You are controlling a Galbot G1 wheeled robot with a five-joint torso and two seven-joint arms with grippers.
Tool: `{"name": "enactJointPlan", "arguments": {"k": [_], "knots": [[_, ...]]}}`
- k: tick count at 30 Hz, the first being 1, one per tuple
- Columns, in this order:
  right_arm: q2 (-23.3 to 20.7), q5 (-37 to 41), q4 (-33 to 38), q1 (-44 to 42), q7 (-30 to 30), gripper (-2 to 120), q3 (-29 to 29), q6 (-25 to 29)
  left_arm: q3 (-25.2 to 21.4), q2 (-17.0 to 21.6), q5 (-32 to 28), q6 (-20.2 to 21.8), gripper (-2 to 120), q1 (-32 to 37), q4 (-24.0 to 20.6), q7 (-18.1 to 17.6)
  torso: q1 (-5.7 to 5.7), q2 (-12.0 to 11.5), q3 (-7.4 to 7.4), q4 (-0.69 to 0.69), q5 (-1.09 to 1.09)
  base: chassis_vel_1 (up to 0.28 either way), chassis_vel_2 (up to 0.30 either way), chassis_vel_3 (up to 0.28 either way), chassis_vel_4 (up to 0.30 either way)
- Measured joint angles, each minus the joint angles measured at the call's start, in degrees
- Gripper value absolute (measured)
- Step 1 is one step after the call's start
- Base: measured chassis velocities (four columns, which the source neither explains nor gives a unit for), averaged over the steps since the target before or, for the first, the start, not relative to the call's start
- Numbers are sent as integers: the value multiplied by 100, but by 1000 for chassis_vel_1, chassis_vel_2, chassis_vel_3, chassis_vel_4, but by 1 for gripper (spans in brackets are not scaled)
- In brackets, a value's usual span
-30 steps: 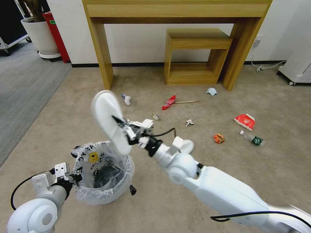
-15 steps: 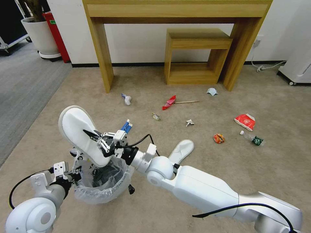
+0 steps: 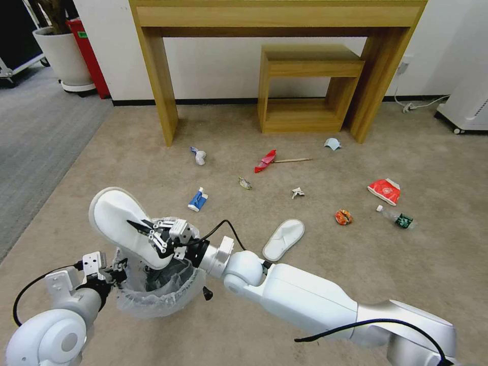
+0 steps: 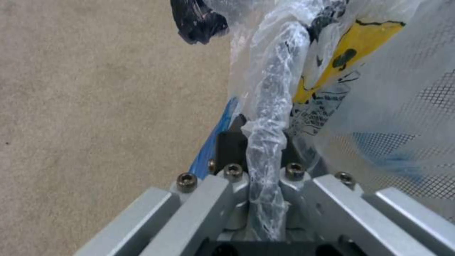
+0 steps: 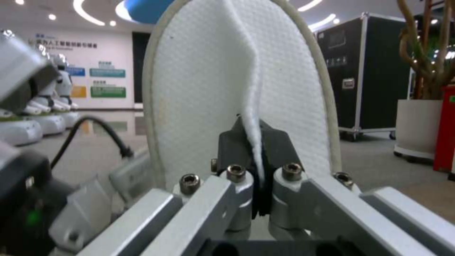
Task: Pick up the trash bin and place the garbage on the floor into it.
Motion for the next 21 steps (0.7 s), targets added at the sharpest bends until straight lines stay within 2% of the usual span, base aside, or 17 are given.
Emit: {"name": "enactJointPlan", "arguments": {"k": [5, 7, 8, 10, 15, 21], "knots": [[70, -118, -138, 3, -8, 0, -95, 17, -38, -4, -19, -21, 1, 16, -39, 5, 0, 0, 0, 0, 0, 0, 0, 0, 0], [68, -158, -145, -5, -10, 8, -119, -4, -55, -6, -24, -29, 1, 33, -55, 7, 0, 0, 0, 0, 0, 0, 0, 0, 0], [68, -158, -145, -5, -10, 8, -119, -4, -55, -6, -24, -29, 1, 33, -55, 7, 0, 0, 0, 0, 0, 0, 0, 0, 0], [67, -198, -173, -21, -10, 19, -121, -14, -66, -7, -24, -39, 1, 47, -60, 12, 0, 0, 0, 0, 0, 0, 0, 0, 0], [62, -234, -185, -49, -9, 29, -119, -13, -76, -4, -24, -49, 1, 55, -61, 16, 0, 0, 0, 0, 0, 0, 0, 0, 0], [-3, -301, -155, -106, -4, 57, -41, 1, -85, 2, -23, -68, 1, 56, -60, 19, 0, 0, 0, 0, 1, 0, 0, 0, 0]]}}
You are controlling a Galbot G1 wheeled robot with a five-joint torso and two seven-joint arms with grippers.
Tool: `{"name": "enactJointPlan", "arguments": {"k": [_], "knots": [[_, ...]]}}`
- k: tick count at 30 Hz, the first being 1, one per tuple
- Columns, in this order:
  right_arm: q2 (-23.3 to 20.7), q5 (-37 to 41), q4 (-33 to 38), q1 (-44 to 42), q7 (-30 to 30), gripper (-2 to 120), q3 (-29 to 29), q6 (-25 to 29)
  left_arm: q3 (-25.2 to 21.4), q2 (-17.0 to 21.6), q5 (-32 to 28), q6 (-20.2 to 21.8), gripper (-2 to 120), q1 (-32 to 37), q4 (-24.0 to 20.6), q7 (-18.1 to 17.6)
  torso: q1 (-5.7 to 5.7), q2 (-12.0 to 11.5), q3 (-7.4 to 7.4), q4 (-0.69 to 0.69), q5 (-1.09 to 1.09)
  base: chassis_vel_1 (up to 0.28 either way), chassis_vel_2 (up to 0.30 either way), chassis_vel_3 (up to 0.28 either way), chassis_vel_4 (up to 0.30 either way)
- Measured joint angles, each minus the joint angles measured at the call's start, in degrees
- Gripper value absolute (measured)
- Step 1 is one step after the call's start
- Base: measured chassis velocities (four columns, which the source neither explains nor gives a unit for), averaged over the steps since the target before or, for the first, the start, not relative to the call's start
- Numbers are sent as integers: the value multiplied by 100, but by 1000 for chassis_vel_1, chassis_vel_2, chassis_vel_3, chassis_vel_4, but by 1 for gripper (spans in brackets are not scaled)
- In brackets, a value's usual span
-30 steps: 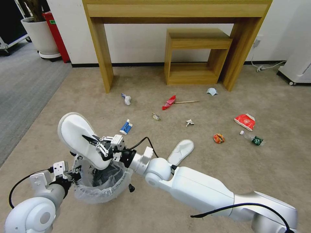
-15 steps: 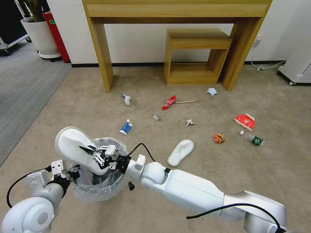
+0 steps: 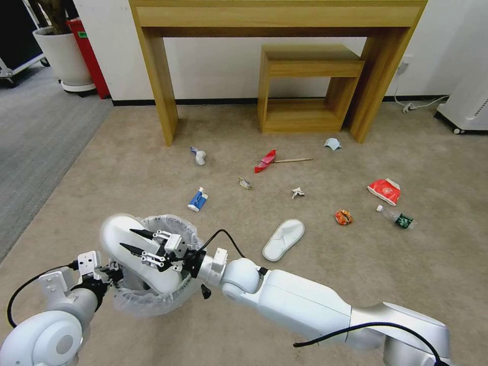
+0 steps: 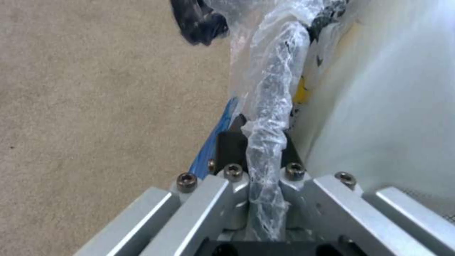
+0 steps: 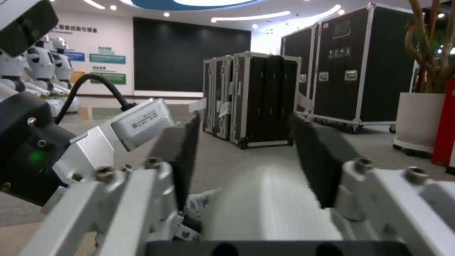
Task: Pick up the trash bin and place the garbage on the floor into it.
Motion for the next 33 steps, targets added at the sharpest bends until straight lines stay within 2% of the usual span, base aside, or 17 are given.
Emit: {"name": "enactJointPlan", "arguments": {"k": [3, 4, 5, 6, 9, 12, 16, 17, 19, 20, 22, 25, 26, 29, 30, 33], "knots": [[-22, -27, 21, -29, 2, 64, 17, 7, 4, -3, 1, -5, 1, -14, 10, 0, 0, 0, 0, 0, 0, 0, 0, 0, 0], [-34, -34, 54, -46, 16, 73, 47, 7, 5, -2, 1, -5, 1, -17, 14, 0, 0, 0, 0, 0, 0, 0, 0, 0, 0], [-44, -32, 105, -57, 53, 76, 76, 2, 5, 2, 1, -5, 1, -21, 18, 0, 0, 0, 0, 0, 0, 0, 0, 0, 0], [-44, -32, 105, -57, 53, 76, 76, 2, 5, 2, 1, -5, 1, -21, 18, 0, 0, 0, 0, 0, 0, 0, 0, 0, 0], [-115, 132, 420, -80, 280, 90, 252, -221, -11, 20, -4, -6, 1, -27, 45, 0, 0, 0, 0, 0, 0, 0, 0, 0, 0], [-166, 311, 672, -97, 514, 98, 398, -423, -17, 27, -3, -7, 1, -26, 76, -1, 0, 0, 0, 0, 0, 0, 0, 0, 0], [-307, 705, 1160, -148, 1087, 100, 771, -835, -24, 39, -1, -10, 1, -35, 125, -5, 0, 0, 0, 0, 0, 0, 0, 0, 0], [-432, 976, 1392, -192, 1387, 100, 975, -1051, -24, 51, -2, -13, 1, -38, 151, -6, 0, 0, 0, 2, 2, 0, 0, 0, 0], [-432, 976, 1392, -192, 1387, 100, 975, -1051, -24, 51, -2, -13, 1, -38, 151, -6, 0, 0, 0, 2, 2, 0, 0, 0, 0], [-816, 1356, 1784, -301, 1801, 100, 1415, -1361, -30, 77, 4, -15, 1, -43, 202, -12, 0, 0, -1, 1, 1, 0, 0, 0, 0], [-955, 1437, 1881, -348, 1891, 100, 1530, -1439, -31, 83, 4, -15, 1, -46, 213, -12, 0, 0, 0, 1, 1, 0, 0, 0, 0], [-1723, 1715, 2332, -695, 2251, 100, 2258, -1718, -18, 108, 15, -19, 1, -88, 275, -14, 0, 0, -1, -2, 2, 0, 0, 0, 0], [-1723, 1715, 2332, -695, 2251, 100, 2258, -1718, -18, 108, 15, -19, 1, -88, 275, -14, 0, 0, -1, -2, 2, 0, 0, 0, 0], [-2180, 1665, 2576, -1198, 2411, 100, 2876, -1739, 29, 108, 39, -19, 1, -143, 308, -14, 0, 0, 0, -2, 2, 0, 0, 0, 0], [-2180, 1665, 2576, -1198, 2411, 100, 2876, -1739, 29, 108, 39, -19, 1, -143, 308, -14, 0, 0, 0, -2, 2, 0, 0, 0, 0], [-2443, 1545, 2744, -1678, 2559, 100, 3448, -1741, 57, 90, 86, -22, 1, -175, 333, -14, 0, 0, -1, 0, 2, 0, 0, 0, 0]]}}
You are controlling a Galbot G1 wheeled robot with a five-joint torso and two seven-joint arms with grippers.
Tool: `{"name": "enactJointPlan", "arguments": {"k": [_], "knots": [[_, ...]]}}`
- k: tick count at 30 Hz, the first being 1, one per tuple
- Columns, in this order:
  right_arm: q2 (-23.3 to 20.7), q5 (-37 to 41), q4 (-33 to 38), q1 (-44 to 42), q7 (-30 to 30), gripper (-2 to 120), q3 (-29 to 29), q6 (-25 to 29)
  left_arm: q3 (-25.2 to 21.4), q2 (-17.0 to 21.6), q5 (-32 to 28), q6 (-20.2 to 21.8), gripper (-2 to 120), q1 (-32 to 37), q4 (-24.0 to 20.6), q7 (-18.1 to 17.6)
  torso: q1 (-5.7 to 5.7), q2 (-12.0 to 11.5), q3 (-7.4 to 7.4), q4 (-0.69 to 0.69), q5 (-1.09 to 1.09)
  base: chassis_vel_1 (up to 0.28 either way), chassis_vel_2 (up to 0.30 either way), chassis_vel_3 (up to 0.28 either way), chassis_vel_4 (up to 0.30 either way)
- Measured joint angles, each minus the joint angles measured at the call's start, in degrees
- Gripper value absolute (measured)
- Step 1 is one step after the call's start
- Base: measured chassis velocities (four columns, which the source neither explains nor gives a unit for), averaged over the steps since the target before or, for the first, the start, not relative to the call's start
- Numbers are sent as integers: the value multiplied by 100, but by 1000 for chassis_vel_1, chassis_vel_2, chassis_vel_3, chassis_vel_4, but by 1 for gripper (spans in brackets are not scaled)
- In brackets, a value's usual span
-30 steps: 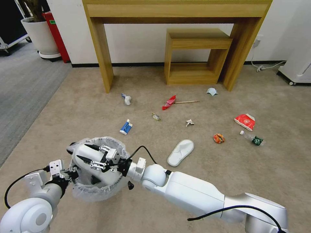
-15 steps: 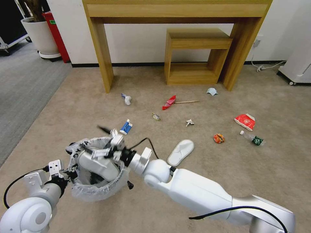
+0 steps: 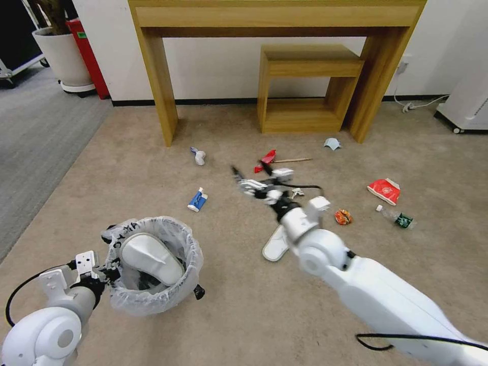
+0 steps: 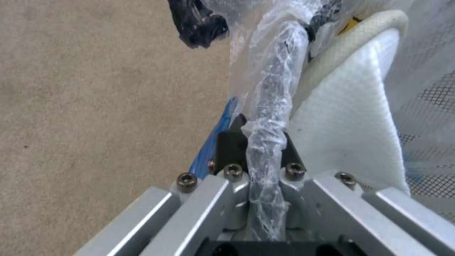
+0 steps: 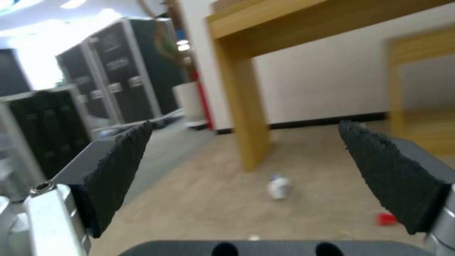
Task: Pick up the trash bin and place the garbage on the floor into it.
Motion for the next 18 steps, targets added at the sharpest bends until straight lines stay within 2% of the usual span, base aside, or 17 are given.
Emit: {"name": "enactJointPlan", "arguments": {"k": [1, 3, 5, 6, 9, 18], "knots": [[-80, -75, 70, -275, 94, 100, 349, -26, 10, -13, 27, -6, 1, -15, 4, 2, 0, 0, 0, 0, 1, 0, 0, 0, 0], [-110, -139, 100, -419, 134, 100, 541, -43, 11, -22, 36, -10, 1, -23, 4, 8, 0, 0, 0, 0, 1, 0, 0, 0, 0], [-146, -350, 201, -977, 212, 100, 1272, -110, 10, -62, 52, -29, 1, -56, 2, 25, 0, 0, 0, 0, 0, 0, 0, 0, 0], [-146, -350, 201, -977, 212, 100, 1272, -110, 10, -62, 52, -29, 1, -56, 2, 25, 0, 0, 0, 0, 0, 0, 0, 0, 0], [-21, -664, 468, -1759, 272, 100, 2116, -184, -6, -89, 51, -40, 1, -69, -49, 50, 0, 0, 0, -1, -1, 0, 0, 0, 0], [403, -1489, 696, -3062, 333, 100, 2843, 15, -60, -162, 118, -87, 1, -20, -123, 98, 0, 0, 0, -1, -1, 0, 0, 0, 0]]}}
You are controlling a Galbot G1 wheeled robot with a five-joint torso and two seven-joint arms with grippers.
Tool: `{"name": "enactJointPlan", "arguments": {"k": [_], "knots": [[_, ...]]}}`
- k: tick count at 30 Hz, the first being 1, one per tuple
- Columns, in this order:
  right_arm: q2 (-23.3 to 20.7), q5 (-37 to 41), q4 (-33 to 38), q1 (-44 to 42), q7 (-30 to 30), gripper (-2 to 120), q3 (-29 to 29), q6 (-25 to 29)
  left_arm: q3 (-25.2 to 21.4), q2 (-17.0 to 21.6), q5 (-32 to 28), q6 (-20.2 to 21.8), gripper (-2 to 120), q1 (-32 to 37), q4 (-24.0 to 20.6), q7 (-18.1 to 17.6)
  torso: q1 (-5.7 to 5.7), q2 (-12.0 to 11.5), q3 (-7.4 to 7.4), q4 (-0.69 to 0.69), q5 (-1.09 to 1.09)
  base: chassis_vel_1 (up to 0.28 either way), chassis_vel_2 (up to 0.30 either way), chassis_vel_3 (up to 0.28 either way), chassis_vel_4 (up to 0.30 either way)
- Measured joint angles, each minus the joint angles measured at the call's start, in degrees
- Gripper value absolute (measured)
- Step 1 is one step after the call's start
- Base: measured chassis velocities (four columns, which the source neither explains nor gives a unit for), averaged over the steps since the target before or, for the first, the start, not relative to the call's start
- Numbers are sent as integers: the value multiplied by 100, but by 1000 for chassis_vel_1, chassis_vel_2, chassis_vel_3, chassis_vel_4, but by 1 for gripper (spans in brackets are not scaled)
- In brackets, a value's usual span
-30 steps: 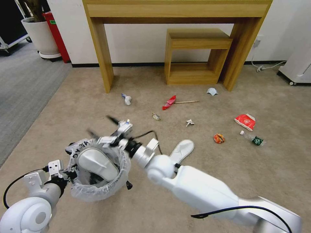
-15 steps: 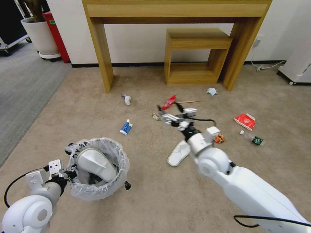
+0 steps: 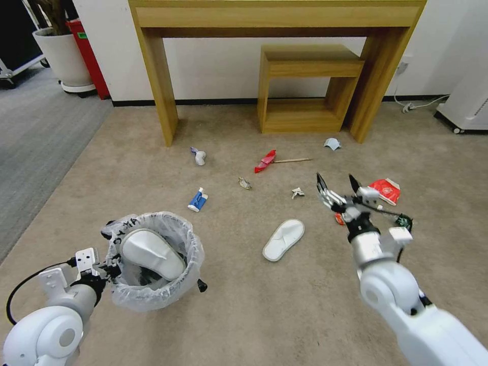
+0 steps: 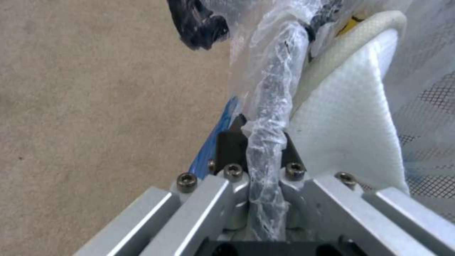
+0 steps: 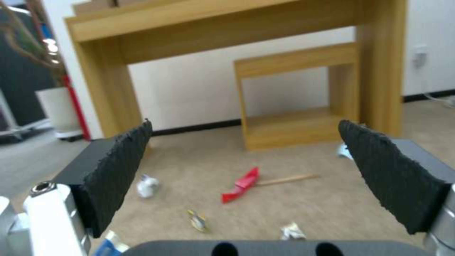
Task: Pick up the trash bin and place the garbage on the floor into it.
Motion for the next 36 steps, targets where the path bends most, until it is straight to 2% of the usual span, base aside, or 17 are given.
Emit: {"name": "enactJointPlan", "arguments": {"k": [6, 13, 36], "knots": [[450, -590, 18, -538, -112, 100, 265, 285, -38, -52, 103, -71, 1, 8, 41, 28, 0, 0, 0, 1, 0, 0, 0, 0, 0], [724, -876, -13, -850, -167, 100, 411, 424, -51, -32, 22, -40, 1, 37, 131, -5, 0, 0, 1, 1, -1, 0, 0, 0, 0], [863, -1134, 68, -1044, -263, 99, 504, 427, -63, 128, -54, -34, 1, 120, 139, 12, 0, 0, 0, 1, -1, -5, 5, 4, -5]]}}
